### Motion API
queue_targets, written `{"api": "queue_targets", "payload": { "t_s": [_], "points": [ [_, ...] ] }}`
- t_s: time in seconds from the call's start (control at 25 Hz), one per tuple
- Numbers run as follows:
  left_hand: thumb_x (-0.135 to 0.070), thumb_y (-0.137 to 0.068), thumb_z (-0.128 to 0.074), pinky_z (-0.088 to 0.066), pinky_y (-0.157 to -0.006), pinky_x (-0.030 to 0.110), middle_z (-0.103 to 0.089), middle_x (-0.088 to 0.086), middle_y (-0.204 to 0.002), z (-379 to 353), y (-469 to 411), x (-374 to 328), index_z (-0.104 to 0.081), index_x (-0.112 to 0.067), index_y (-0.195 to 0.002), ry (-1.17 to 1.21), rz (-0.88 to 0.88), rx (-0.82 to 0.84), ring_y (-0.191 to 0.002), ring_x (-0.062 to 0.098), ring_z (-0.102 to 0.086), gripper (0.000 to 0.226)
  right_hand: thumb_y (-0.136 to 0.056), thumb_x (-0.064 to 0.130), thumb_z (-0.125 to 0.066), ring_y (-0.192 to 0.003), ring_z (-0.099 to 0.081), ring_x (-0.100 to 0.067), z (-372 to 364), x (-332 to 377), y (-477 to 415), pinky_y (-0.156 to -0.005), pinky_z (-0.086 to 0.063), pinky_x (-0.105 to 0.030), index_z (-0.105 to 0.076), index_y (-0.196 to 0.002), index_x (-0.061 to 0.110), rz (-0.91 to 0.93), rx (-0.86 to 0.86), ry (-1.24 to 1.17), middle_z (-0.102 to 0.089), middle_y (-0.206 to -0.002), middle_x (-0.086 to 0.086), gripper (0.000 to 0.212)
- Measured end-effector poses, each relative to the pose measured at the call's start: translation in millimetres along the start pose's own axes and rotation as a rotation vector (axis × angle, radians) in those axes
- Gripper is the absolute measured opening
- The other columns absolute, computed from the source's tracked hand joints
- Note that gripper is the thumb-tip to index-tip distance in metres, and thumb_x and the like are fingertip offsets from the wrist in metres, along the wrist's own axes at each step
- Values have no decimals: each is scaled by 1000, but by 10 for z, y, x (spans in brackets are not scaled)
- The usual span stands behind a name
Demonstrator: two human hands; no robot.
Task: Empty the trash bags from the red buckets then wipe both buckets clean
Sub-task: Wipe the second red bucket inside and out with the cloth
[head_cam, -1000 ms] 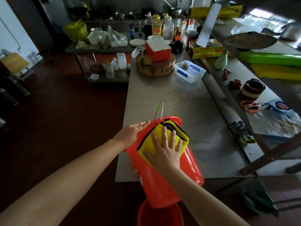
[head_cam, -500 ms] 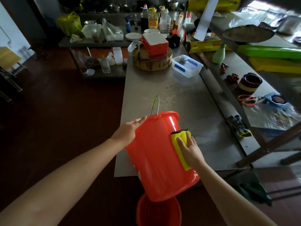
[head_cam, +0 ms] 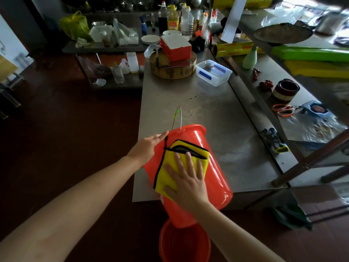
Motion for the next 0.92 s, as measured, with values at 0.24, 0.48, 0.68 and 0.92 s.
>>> {"api": "queue_targets", "payload": {
  "t_s": [0.24,0.48,0.68,0.92],
  "points": [
    [11,-97,-37,-37,-112,27,-46,2,-152,-14,18,-26,-18,-44,-152,-31,-4,-19,-135,21,-49,81,-79,90,-34,-156,-7,-19,-95,-1168,275,-123,-17,-48,-20,-153,54,-455,118,-491,-8,-169,10,84],
    [9,-96,-34,-42,-109,33,-48,5,-151,7,-49,-118,-20,-43,-154,-80,7,-21,-133,27,-51,79,-75,90,-34,-153,-20,-19,-147,-1436,406,-120,-26,-49,-20,-155,49,-668,210,-772,-15,-167,11,91],
    [11,-94,-34,-44,-104,34,-48,6,-151,13,-119,-216,-22,-42,-155,-104,1,-2,-130,32,-52,81,-86,86,-27,-155,7,-34,4,-496,397,-122,0,-58,-14,-157,49,-315,21,-179,2,-169,4,81],
    [15,-88,-34,-44,-105,34,-49,3,-149,0,-143,-182,-29,-38,-154,-72,-25,-10,-129,31,-53,86,-92,69,-45,-155,1,-39,-135,67,388,-117,-14,-68,-30,-156,40,-4,-102,37,-5,-170,-2,72]
  ]
}}
Point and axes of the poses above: each hand's wrist, its own y-axis away from the middle knuckle, its own z-axis out of the back of the hand, x = y × z, the point moved 5 cm from there along -y, towards the middle knuckle
